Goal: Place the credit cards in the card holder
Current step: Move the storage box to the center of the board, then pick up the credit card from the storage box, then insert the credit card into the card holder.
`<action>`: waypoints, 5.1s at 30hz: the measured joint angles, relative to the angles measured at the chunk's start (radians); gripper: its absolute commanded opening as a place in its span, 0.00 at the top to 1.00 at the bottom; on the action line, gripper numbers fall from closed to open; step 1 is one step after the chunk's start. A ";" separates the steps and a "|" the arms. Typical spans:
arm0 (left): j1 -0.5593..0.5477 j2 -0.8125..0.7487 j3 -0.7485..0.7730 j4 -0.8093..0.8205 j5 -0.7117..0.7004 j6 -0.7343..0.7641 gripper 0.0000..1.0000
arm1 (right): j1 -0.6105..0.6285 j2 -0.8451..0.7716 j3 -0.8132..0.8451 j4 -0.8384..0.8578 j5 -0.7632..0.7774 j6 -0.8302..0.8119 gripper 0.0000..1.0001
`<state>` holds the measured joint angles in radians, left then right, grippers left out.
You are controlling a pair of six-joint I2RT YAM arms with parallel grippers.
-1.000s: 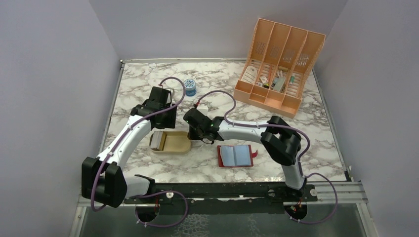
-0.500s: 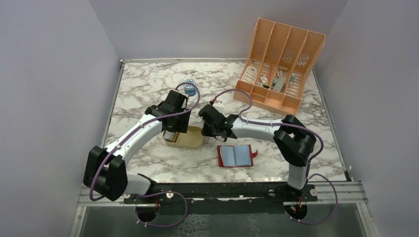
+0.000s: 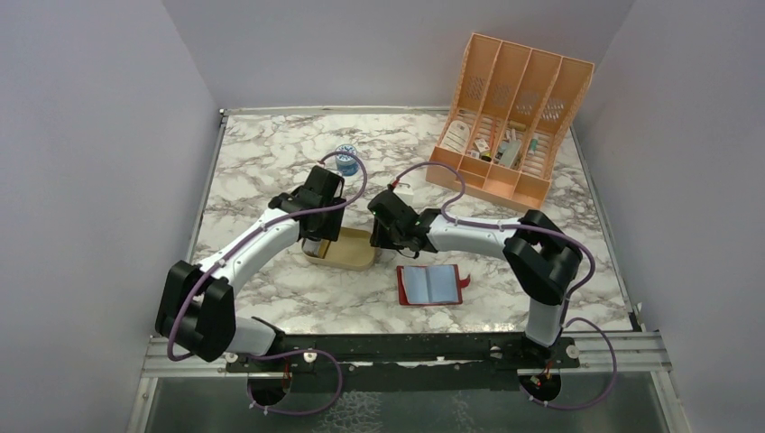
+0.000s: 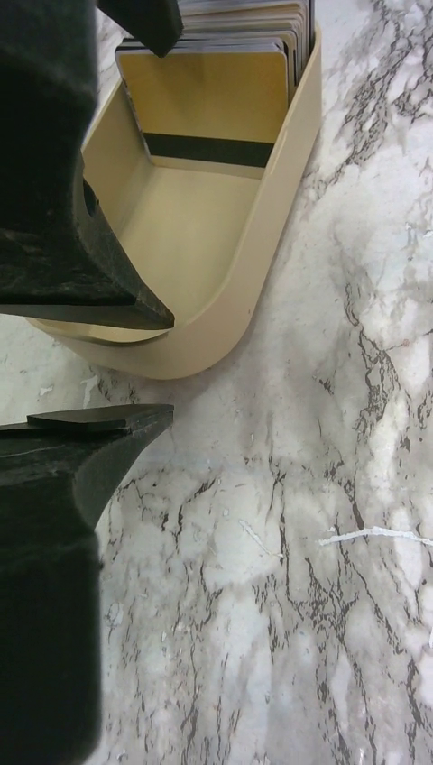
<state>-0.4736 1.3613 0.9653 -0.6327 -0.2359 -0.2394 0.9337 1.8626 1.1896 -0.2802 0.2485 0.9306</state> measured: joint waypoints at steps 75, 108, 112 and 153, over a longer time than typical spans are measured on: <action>-0.059 -0.261 0.020 0.083 0.216 -0.201 1.00 | -0.002 -0.678 -0.341 -0.207 -0.068 -0.179 0.61; -0.458 0.022 -0.369 0.859 0.415 -0.858 1.00 | -0.170 -0.695 -0.639 -0.298 -0.087 -0.122 0.73; -0.458 0.039 -0.369 0.874 0.391 -0.850 1.00 | -0.170 -0.710 -0.655 -0.288 -0.107 -0.098 0.74; -0.465 0.120 -0.407 0.933 0.355 -0.851 1.00 | -0.170 -0.674 -0.630 -0.269 -0.121 -0.068 0.75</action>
<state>-0.9382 1.4815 0.5587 0.3000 0.1188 -1.0904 0.7635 1.1889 0.5598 -0.5495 0.1272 0.8631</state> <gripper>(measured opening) 0.009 0.269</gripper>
